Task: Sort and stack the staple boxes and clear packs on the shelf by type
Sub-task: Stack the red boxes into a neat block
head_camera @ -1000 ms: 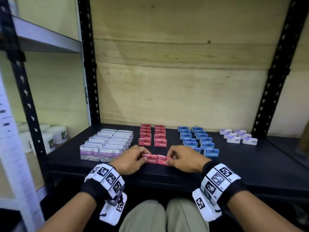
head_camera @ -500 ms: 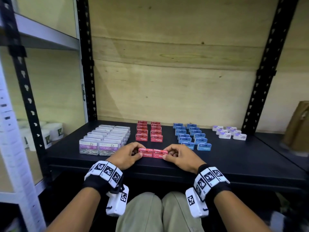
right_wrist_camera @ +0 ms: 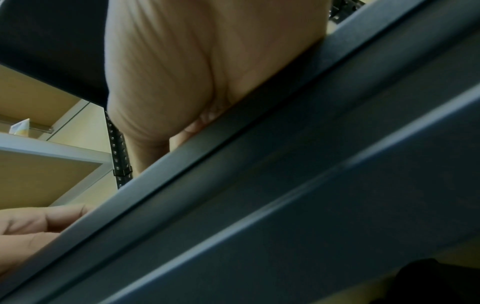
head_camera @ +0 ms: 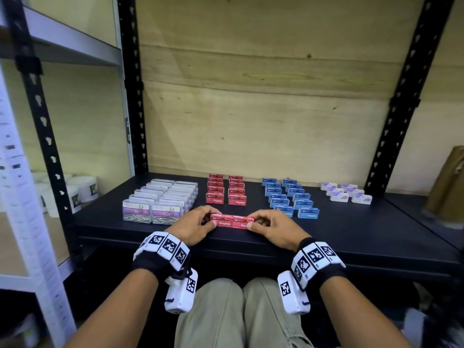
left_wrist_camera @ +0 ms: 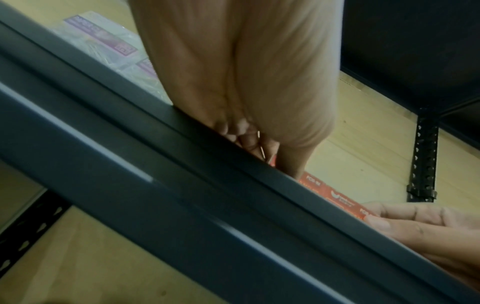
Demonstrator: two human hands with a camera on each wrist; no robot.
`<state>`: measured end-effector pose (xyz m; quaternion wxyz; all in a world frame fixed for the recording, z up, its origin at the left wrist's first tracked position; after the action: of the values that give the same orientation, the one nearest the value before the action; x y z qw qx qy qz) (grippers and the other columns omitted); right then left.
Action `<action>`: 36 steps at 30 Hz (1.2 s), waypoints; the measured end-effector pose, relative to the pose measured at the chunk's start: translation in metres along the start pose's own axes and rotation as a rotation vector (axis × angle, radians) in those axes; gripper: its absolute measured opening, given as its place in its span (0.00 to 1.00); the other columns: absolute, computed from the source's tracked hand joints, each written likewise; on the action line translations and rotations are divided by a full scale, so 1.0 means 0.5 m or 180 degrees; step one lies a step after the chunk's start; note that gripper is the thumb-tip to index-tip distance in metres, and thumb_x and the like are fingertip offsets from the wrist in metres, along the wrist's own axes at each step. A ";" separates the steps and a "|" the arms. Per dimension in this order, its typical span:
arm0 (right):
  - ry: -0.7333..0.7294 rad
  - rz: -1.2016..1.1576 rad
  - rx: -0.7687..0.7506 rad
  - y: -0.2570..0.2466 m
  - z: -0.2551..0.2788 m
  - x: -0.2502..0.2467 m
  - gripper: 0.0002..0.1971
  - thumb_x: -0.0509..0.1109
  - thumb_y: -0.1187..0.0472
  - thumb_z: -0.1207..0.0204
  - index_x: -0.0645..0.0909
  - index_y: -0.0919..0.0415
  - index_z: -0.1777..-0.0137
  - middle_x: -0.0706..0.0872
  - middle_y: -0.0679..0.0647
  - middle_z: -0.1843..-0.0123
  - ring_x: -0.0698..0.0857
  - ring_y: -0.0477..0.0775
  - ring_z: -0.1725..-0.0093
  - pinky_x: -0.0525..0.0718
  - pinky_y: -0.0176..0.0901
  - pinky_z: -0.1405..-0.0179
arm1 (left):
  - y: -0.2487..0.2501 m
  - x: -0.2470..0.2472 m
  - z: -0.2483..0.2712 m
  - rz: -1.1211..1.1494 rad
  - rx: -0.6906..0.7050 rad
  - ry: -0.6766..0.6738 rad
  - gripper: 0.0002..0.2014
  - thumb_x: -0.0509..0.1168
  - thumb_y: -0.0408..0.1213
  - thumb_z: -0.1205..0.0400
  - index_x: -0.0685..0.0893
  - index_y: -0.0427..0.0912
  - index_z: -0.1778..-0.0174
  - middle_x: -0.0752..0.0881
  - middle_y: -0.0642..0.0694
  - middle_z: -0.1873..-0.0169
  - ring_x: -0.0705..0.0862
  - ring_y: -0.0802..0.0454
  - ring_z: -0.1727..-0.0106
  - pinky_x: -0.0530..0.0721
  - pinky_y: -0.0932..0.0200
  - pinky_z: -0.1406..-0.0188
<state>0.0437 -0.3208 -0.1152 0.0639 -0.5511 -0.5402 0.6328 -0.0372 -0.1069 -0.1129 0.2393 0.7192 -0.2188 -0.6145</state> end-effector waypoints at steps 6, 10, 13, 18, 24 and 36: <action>0.0173 -0.0060 0.0187 -0.005 -0.002 -0.001 0.14 0.73 0.46 0.22 0.84 0.52 0.41 0.80 0.46 0.62 0.78 0.42 0.64 0.77 0.32 0.60 | 0.013 0.012 0.002 0.0217 -0.0071 -0.0054 0.35 0.63 0.55 0.17 0.56 0.56 0.16 0.73 0.53 0.27 0.75 0.55 0.32 0.72 0.54 0.28; 0.0168 0.0352 0.0382 -0.032 -0.018 -0.024 0.17 0.68 0.37 0.23 0.84 0.47 0.45 0.86 0.43 0.54 0.84 0.43 0.53 0.83 0.41 0.48 | 0.028 -0.016 -0.017 -0.0007 -0.0232 0.0143 0.32 0.55 0.60 0.16 0.57 0.55 0.17 0.65 0.46 0.20 0.74 0.48 0.27 0.70 0.42 0.24; -0.0100 0.0940 0.0396 -0.072 -0.049 -0.050 0.15 0.68 0.40 0.21 0.82 0.47 0.42 0.85 0.44 0.46 0.83 0.45 0.45 0.79 0.42 0.44 | 0.059 -0.057 -0.040 -0.0486 -0.0121 0.0243 0.23 0.58 0.55 0.15 0.72 0.54 0.24 0.77 0.48 0.29 0.79 0.50 0.34 0.76 0.49 0.29; -0.0409 0.1610 0.0376 -0.111 -0.141 -0.098 0.13 0.71 0.46 0.20 0.85 0.53 0.42 0.86 0.47 0.43 0.83 0.49 0.43 0.80 0.44 0.42 | 0.112 -0.135 -0.122 -0.1548 0.0104 -0.0169 0.12 0.66 0.47 0.17 0.86 0.56 0.39 0.87 0.54 0.43 0.83 0.55 0.46 0.82 0.53 0.38; -0.0711 0.2095 0.0425 -0.105 -0.247 -0.103 0.11 0.76 0.53 0.24 0.88 0.54 0.45 0.89 0.49 0.44 0.85 0.52 0.44 0.82 0.45 0.43 | 0.134 -0.173 -0.239 -0.2084 -0.0081 -0.0810 0.13 0.73 0.36 0.23 0.89 0.49 0.42 0.90 0.51 0.48 0.86 0.53 0.46 0.80 0.62 0.48; -0.0996 0.2743 0.0385 -0.078 -0.301 -0.067 0.15 0.70 0.55 0.21 0.85 0.57 0.36 0.89 0.56 0.42 0.82 0.52 0.55 0.87 0.48 0.45 | 0.078 -0.128 -0.307 -0.2324 -0.0388 -0.1360 0.16 0.77 0.31 0.28 0.91 0.46 0.44 0.91 0.49 0.50 0.89 0.52 0.46 0.82 0.63 0.51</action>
<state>0.1517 -0.2353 -0.0362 -0.2552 -0.6186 -0.2271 0.7076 0.1041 -0.0875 -0.0192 -0.0025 0.5906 0.0423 -0.8059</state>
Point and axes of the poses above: each hand's wrist, its own z-axis away from the middle knuckle, its own x-axis out of the palm, y = z × x, the point moved 3 cm from there along -z, towards the middle knuckle
